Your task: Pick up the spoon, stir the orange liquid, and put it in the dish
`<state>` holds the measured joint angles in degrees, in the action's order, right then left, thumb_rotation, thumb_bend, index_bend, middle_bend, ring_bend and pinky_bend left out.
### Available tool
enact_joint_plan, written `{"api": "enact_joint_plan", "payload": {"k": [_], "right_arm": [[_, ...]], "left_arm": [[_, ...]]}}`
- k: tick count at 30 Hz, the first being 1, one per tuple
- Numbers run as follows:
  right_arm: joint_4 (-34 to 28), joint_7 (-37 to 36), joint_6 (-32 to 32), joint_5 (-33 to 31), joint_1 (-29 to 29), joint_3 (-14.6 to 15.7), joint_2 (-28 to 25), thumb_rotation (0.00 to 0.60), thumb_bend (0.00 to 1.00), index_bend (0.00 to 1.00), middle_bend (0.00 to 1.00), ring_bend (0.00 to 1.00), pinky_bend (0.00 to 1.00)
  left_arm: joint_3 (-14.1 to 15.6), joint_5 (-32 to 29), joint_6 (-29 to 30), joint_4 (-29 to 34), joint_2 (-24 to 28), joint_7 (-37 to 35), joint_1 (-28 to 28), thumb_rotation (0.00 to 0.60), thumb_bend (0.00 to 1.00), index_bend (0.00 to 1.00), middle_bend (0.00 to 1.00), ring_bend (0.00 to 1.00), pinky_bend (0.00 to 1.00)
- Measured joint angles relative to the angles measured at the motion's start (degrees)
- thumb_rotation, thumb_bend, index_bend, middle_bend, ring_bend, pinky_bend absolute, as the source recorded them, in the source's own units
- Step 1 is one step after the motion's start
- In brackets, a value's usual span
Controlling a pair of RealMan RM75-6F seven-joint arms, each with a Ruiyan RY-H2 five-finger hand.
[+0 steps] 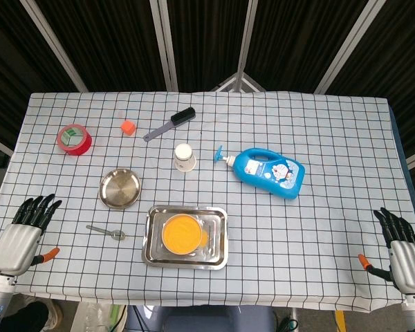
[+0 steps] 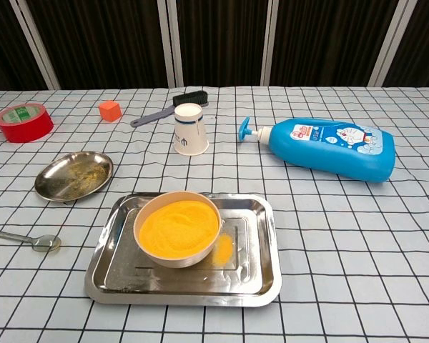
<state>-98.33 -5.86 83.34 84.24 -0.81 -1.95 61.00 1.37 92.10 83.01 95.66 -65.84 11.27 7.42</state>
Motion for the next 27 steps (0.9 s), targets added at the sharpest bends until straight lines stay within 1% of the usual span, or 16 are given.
{"api": "enact_joint_plan", "payload": {"k": [14,27], "right_arm": [[-0.12,0.24,0.24,0.55,0.10,0.25,0.03,0.600,0.31,0.00,0.00,0.00,0.00],[-0.07,0.07,0.25,0.35,0.14,0.19,0.01,0.600,0.31,0.00,0.00,0.00,0.00]], "left_arm": [[0.13,-0.13,-0.24,0.08,0.17,0.31,-0.02,0.600,0.16,0.00,0.00,0.00,0.04],[0.20,-0.89,-1.80,0.54,-0.19,2.32,0.48,0.600,0.16,0.00,0.00,0.00,0.04]]}}
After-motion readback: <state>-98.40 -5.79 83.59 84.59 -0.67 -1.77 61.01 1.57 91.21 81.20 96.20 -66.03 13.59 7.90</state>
